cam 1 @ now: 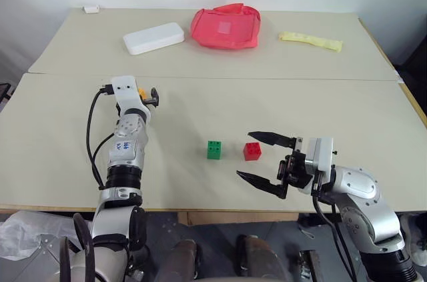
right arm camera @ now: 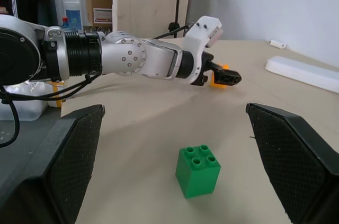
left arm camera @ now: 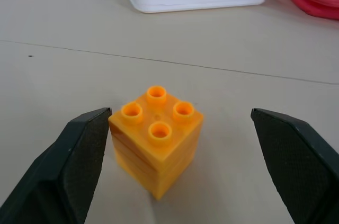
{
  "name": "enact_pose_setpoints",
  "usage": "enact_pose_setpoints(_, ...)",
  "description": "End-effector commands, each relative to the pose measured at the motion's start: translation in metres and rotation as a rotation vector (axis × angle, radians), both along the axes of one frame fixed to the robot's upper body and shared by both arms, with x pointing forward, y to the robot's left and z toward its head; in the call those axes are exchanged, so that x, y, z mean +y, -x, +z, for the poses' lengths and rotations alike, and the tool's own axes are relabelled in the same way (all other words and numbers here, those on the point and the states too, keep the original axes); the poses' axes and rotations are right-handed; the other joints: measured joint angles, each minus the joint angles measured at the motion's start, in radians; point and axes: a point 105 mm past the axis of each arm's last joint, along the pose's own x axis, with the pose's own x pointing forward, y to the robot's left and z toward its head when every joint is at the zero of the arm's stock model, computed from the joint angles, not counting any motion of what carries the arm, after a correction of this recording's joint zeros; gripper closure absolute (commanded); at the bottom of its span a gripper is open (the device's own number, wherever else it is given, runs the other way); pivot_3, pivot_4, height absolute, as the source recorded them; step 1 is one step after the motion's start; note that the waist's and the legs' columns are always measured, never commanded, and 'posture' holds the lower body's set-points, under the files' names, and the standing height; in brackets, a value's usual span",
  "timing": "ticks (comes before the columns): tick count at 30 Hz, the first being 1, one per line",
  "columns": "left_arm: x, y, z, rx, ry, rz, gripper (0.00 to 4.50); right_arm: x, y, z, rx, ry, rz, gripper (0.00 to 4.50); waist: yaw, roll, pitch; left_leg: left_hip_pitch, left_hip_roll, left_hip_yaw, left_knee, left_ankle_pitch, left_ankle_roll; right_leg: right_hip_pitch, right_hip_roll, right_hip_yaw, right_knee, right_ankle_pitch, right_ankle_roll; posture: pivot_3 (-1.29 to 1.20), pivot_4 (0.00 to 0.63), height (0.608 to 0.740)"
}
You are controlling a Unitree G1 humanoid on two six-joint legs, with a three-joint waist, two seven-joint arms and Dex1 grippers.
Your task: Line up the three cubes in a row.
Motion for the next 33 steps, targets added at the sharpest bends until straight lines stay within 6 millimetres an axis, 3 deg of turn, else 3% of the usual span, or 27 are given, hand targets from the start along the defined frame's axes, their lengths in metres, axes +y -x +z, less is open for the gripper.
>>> enact_pose_setpoints(1,0.005,-0.002,0.014,-0.04,0.001,0.043,0.03,-0.001,0.001,0.004,-0.016,-0.016,0.005,0.0,0.0,0.0,0.0,0.0,0.0,0.0,0.0,0.0,0.0,0.0,0.0,0.0,0.0,0.0,0.0,0.0,0.15,0.74)
enact_pose_setpoints(8,0.011,-0.003,0.007,0.049,0.024,0.176,0.03,-0.003,-0.001,0.002,-0.01,-0.013,-0.001,0.0,0.001,0.0,0.0,0.0,-0.001,0.0,0.0,0.0,0.0,0.0,0.0,0.0,0.0,0.0,0.0,0.0,0.15,0.74)
enact_pose_setpoints(15,-0.004,0.0,0.01,0.064,0.012,0.172,0.03,-0.004,-0.002,0.0,-0.002,-0.016,-0.007,0.0,0.002,0.0,0.0,0.0,-0.001,0.0,0.0,0.0,0.0,0.0,0.0,0.0,0.0,0.0,0.0,0.0,0.15,0.74)
enact_pose_setpoints(19,-0.008,0.001,0.014,0.043,-0.014,0.171,0.9,-0.003,-0.002,-0.001,0.0,-0.016,-0.004,0.0,0.002,-0.001,0.0,0.0,-0.001,0.0,0.0,0.0,0.0,0.0,0.0,0.0,0.0,0.0,0.0,0.0,0.15,0.74)
enact_pose_setpoints(26,0.0,0.004,0.009,0.064,-0.004,0.177,3.05,-0.004,-0.002,-0.002,0.003,-0.014,-0.006,0.0,0.0,-0.001,0.0,0.0,0.0,0.0,0.0,0.0,-0.001,0.0,0.0,0.0,0.0,0.0,0.0,0.0,0.15,0.74)
enact_pose_setpoints(33,0.003,0.006,0.01,0.033,-0.04,0.063,3.04,-0.004,-0.002,-0.002,0.002,-0.012,-0.005,0.0,-0.001,-0.001,0.0,0.0,0.0,0.0,0.0,0.0,-0.001,0.0,0.0,0.0,0.0,0.0,0.0,0.0,0.15,0.74)
